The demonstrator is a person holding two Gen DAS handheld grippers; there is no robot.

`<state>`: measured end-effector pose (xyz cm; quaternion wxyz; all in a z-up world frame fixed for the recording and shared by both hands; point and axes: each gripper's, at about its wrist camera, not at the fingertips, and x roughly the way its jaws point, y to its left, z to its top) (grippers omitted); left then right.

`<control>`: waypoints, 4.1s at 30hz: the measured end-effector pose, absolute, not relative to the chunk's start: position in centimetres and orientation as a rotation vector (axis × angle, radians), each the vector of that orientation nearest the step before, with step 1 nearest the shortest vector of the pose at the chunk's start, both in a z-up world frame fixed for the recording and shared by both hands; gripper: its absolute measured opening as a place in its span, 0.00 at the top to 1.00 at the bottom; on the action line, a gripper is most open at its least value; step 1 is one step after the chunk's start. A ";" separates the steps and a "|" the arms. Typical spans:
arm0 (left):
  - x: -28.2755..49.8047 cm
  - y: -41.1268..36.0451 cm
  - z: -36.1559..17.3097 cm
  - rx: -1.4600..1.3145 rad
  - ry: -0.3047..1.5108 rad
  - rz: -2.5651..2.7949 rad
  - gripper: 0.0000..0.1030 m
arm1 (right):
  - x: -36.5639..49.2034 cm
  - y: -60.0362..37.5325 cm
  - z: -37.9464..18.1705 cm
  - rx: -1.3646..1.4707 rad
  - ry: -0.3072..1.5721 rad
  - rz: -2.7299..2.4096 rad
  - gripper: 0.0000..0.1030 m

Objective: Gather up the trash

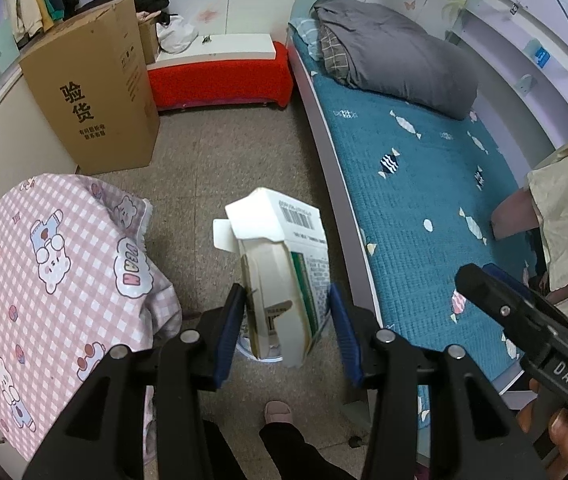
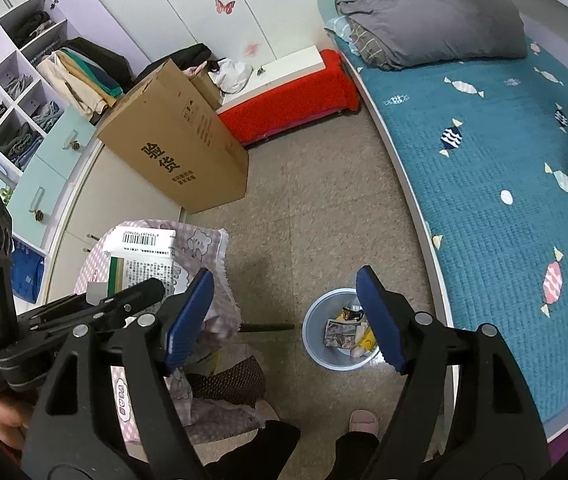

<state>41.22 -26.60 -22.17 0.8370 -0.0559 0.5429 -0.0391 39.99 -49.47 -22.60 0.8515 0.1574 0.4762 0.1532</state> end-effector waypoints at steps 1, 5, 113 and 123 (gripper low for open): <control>41.3 -26.8 -22.0 -0.118 1.145 -0.085 0.58 | 40.0 -49.7 -22.5 0.332 0.998 0.324 0.29; 41.5 -27.3 -21.5 -0.109 1.133 -0.089 0.57 | 39.6 -50.4 -22.2 0.337 0.981 0.319 0.28; 1.4 -5.7 -0.3 0.025 0.463 0.021 0.10 | 1.8 -28.8 -5.3 0.044 0.466 0.217 0.08; 1.2 -6.1 -0.2 0.033 0.462 0.012 0.10 | 1.4 -29.2 -5.5 0.047 0.463 0.219 0.08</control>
